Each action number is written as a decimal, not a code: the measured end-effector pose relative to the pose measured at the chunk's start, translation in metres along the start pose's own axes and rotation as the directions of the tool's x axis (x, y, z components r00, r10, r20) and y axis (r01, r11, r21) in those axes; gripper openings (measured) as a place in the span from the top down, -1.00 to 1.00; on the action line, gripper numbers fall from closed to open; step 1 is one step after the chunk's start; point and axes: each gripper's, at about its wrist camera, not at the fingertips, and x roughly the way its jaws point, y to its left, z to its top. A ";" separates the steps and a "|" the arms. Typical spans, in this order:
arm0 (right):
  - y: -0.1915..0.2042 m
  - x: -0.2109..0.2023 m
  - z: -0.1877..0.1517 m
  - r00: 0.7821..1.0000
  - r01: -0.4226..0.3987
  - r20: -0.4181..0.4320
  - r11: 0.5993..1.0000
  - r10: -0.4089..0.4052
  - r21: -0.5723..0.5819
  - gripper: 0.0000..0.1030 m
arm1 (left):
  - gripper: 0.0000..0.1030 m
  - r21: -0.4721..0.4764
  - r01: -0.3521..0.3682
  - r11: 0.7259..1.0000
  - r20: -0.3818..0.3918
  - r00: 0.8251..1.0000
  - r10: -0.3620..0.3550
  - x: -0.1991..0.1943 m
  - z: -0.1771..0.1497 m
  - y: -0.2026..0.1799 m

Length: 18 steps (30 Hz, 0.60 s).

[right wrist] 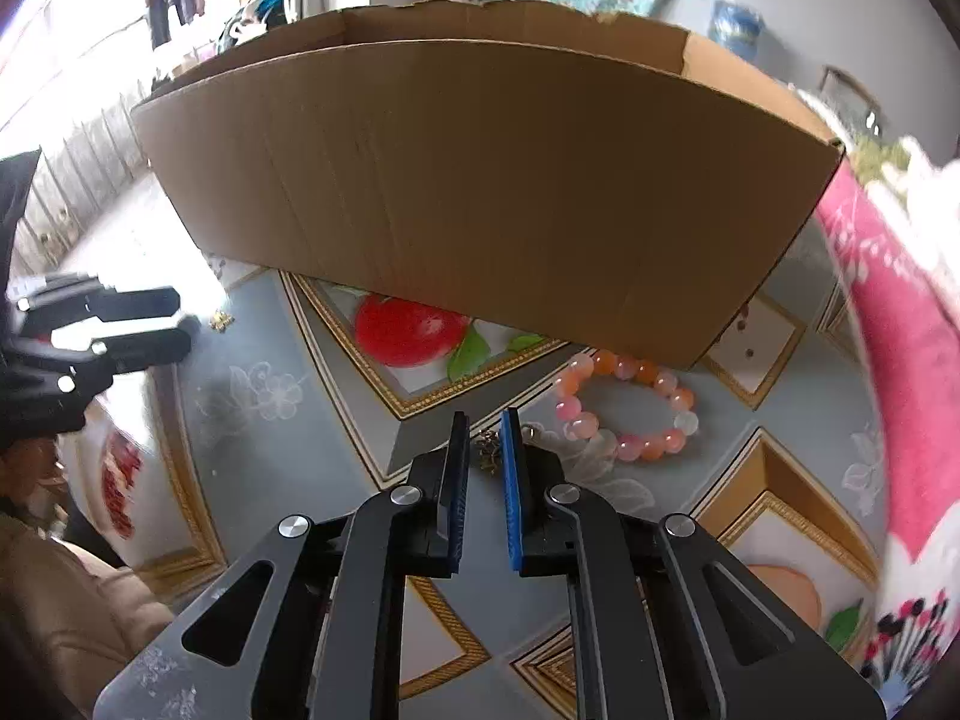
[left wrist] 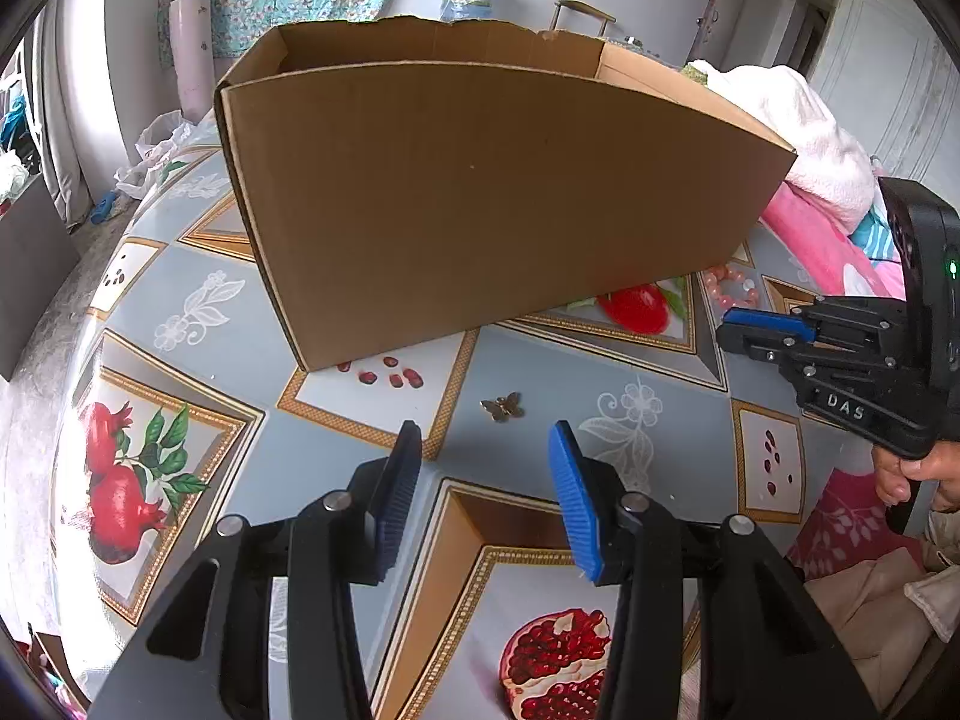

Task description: Organize jewelry

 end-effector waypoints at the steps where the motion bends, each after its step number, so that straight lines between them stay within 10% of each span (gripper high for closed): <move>1: 0.002 0.001 0.000 1.000 0.011 0.000 1.000 -0.011 -0.008 0.85 | 0.17 0.000 0.000 1.000 -0.001 1.000 0.000 0.000 0.000 0.000; 11: -0.002 -0.002 0.001 0.999 -0.034 0.017 0.997 0.033 0.062 1.00 | 0.17 -0.005 0.000 1.000 0.000 1.000 0.000 -0.001 0.000 0.002; 18: -0.038 -0.042 0.017 0.953 -0.280 0.191 0.925 0.235 0.258 1.00 | 0.17 -0.008 0.003 1.000 0.002 1.000 -0.003 -0.001 -0.002 0.003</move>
